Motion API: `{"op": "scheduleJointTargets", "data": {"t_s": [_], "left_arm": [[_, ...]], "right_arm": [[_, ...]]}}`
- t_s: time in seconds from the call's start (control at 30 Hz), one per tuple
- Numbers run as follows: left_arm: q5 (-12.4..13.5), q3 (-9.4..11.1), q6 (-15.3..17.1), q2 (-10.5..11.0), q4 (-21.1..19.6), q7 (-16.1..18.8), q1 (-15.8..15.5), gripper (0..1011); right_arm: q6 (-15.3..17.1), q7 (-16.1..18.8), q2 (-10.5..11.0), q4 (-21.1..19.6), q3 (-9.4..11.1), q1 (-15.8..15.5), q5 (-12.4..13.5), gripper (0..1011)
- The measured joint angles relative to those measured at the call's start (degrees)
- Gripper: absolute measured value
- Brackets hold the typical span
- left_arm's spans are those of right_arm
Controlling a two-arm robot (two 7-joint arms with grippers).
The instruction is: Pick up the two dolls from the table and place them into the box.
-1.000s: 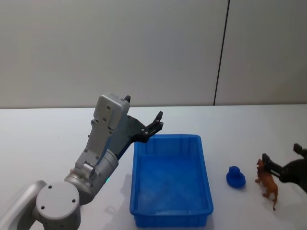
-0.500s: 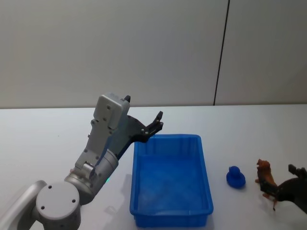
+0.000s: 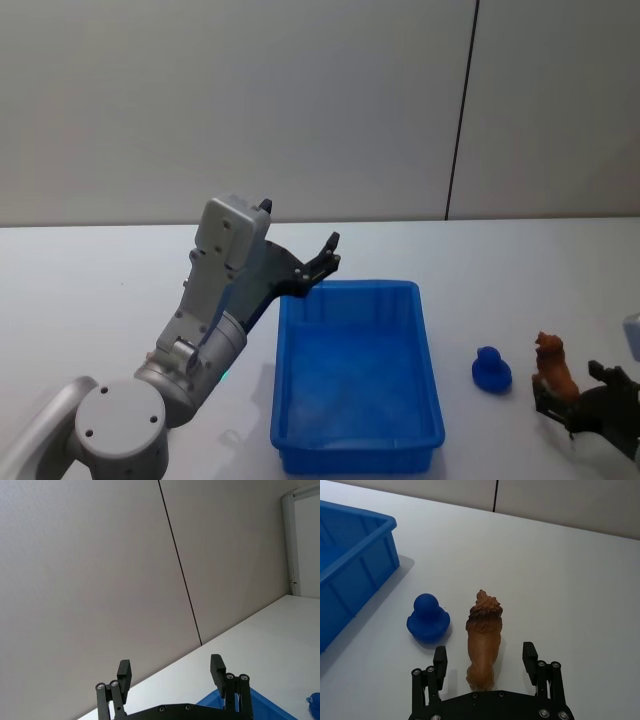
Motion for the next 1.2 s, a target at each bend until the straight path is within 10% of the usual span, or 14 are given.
{"op": "scheduleJointTargets", "data": {"t_s": [0.67,1.2], "left_arm": [[0.00,0.00,0.00,0.00,0.00,0.00,0.00,1001],[0.00,0.00,0.00,0.00,0.00,0.00,0.00,1001]], "right_arm": [[2.24,-0.13,-1.08,2.63,-0.16,1.91,-0.47,351],[0.26,-0.08,-1.58,1.59,0.29,2.96,0.60,325]]}}
